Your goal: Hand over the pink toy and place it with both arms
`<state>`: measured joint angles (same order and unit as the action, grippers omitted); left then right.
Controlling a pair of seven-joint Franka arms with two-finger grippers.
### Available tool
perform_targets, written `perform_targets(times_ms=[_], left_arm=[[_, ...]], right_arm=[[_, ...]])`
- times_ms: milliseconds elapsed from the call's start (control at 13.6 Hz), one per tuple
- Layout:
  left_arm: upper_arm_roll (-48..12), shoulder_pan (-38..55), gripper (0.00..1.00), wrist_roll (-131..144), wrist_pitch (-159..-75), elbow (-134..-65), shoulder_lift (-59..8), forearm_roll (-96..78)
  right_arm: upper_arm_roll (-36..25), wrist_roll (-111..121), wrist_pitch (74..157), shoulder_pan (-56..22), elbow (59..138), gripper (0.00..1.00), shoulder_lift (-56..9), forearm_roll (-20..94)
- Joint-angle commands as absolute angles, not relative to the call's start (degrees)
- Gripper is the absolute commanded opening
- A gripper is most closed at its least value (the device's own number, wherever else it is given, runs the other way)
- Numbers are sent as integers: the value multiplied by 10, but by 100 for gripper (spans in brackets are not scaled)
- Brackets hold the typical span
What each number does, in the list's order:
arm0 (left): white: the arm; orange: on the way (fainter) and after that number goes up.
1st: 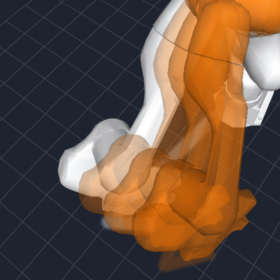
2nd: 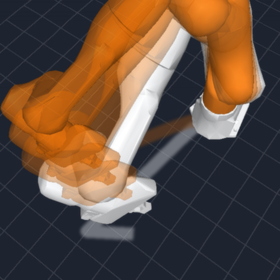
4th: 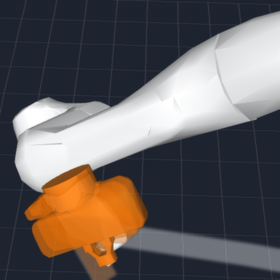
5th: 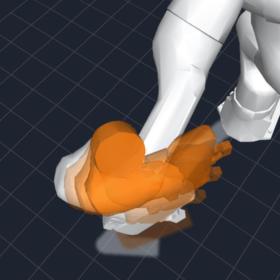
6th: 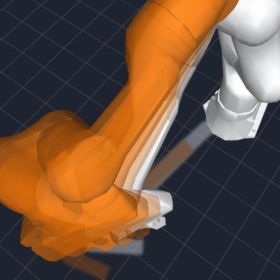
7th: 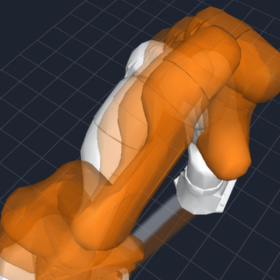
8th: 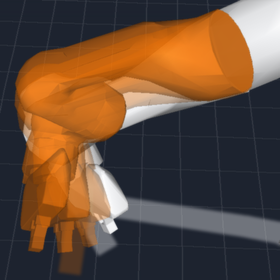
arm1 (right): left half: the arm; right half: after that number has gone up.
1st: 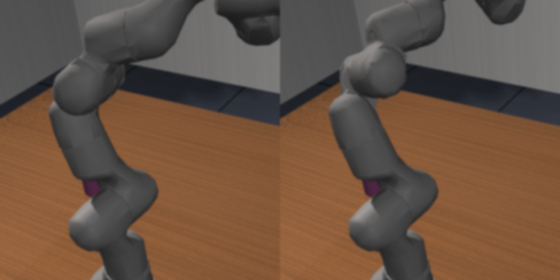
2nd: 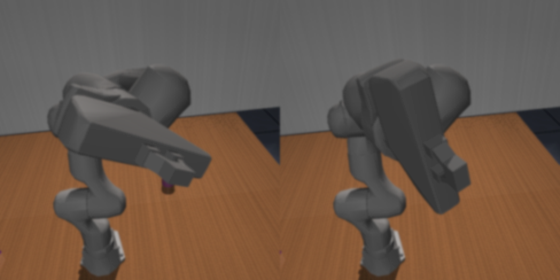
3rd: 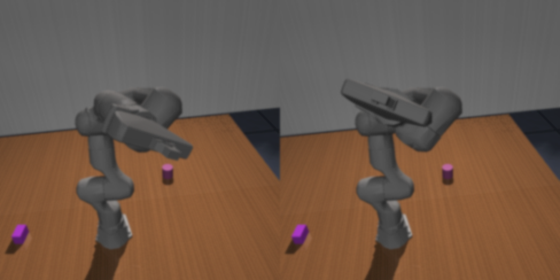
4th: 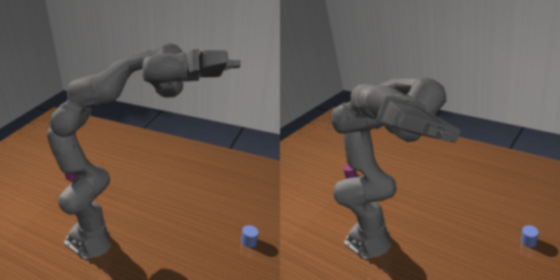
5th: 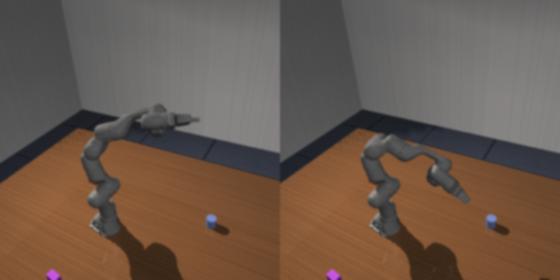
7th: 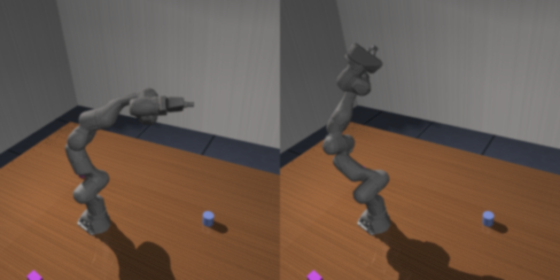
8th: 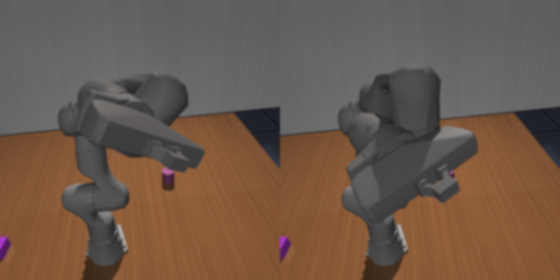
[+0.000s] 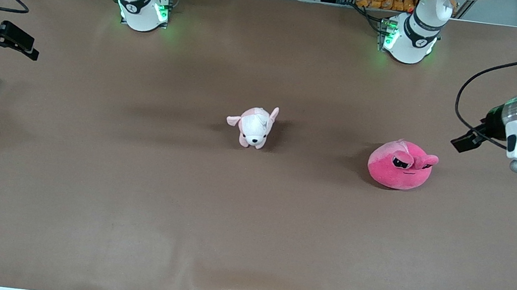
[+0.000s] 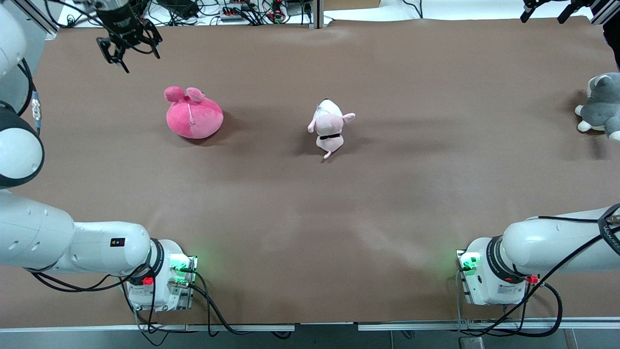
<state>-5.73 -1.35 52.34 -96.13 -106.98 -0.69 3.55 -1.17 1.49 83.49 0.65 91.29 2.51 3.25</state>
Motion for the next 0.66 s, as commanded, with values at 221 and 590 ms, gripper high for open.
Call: perform_targets(times_ms=[221, 590], left_arm=[[-59, -39, 100, 686, -1014, -1111, -25, 1], [-59, -105, 100, 722, -1021, -1113, -73, -124]], right_arm=[[-9, 18, 824, -5, 922, 100, 37, 31], [-9, 18, 831, -33, 923, 100, 33, 31]])
